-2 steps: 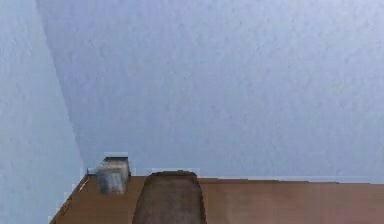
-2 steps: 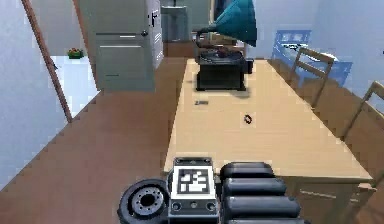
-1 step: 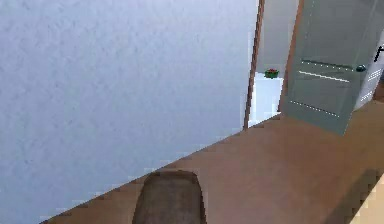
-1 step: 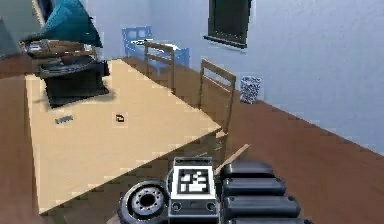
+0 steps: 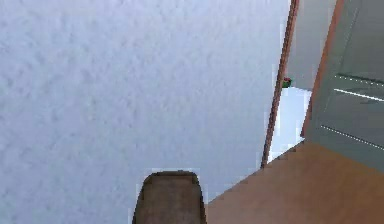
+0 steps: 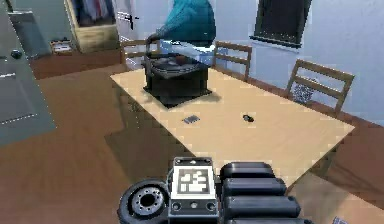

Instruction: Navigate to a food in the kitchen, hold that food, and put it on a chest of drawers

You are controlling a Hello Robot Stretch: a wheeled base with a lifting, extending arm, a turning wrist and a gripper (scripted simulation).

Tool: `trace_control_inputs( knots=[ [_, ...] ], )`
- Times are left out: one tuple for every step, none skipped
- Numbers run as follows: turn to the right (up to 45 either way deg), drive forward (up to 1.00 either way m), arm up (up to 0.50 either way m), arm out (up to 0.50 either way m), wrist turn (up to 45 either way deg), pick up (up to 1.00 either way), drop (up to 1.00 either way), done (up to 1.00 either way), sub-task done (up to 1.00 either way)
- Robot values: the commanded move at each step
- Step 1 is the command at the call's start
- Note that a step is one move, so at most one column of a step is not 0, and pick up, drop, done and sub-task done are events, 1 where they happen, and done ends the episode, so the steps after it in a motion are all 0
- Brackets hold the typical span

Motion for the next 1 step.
trace_control_inputs(
  knots=[
    [45.0,0.00,0.00,0.00,0.0,0.00,0.00,0.00,0.00]
  ],
)
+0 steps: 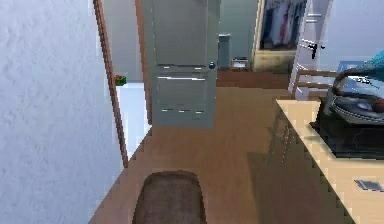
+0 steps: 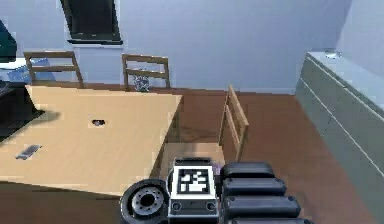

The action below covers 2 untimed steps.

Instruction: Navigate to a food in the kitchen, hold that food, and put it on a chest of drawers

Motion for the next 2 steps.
trace_control_inputs(
  knots=[
    [6.0,0.00,0.00,0.00,0.0,0.00,0.00,0.00,0.00],
    [0.0,1.00,0.00,0.00,0.0,0.00,0.00,0.00,0.00]
  ],
)
